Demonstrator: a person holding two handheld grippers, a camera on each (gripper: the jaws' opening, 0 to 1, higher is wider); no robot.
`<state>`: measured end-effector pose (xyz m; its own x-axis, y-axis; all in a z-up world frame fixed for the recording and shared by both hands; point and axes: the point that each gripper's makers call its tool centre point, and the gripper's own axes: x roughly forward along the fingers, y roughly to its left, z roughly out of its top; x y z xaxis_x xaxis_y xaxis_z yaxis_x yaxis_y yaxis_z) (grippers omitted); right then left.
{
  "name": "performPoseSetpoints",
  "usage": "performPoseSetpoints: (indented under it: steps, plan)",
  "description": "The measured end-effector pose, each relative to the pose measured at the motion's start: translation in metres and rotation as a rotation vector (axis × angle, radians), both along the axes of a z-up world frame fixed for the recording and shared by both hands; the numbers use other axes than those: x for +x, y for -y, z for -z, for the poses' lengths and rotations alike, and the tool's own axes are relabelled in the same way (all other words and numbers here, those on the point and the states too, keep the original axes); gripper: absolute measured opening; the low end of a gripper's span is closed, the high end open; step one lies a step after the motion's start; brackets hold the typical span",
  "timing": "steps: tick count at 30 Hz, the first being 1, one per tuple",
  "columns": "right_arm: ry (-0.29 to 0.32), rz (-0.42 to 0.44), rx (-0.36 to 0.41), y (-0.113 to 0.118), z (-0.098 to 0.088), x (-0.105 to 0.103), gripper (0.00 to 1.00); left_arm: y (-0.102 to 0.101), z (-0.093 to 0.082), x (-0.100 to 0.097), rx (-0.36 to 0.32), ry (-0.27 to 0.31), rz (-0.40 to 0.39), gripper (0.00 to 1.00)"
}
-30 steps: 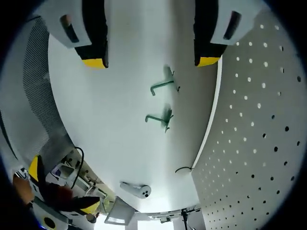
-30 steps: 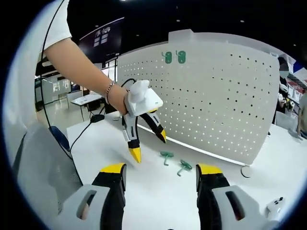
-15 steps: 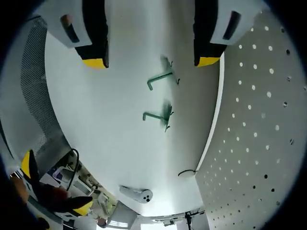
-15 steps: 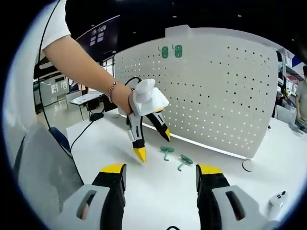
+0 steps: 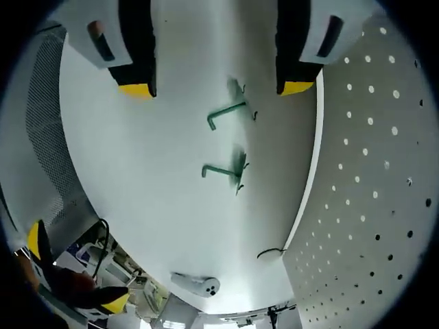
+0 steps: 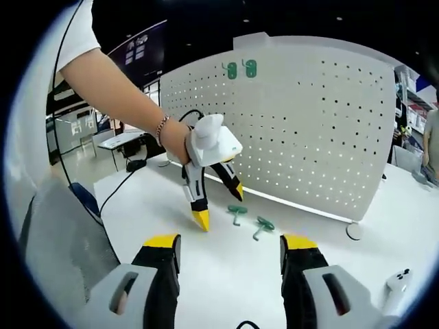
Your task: Insert the hook assembly into the mounting plate slot until the hook locks in place.
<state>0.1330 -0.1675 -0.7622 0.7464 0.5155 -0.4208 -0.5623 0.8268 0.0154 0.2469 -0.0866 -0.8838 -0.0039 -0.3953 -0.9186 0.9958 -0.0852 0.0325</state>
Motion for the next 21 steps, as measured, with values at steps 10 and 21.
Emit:
performPoseSetpoints:
  steps: [10,21]
  plan:
    - [-0.011,0.004,-0.001,0.0011,0.0025,0.0,0.56,0.003,0.0023,-0.0006,-0.016,-0.033,-0.023,0.72]
    - [-0.008,0.006,0.004,0.0018,0.0021,0.0001,0.56,0.0026,-0.001,0.0075,-0.037,-0.033,-0.035,0.54]
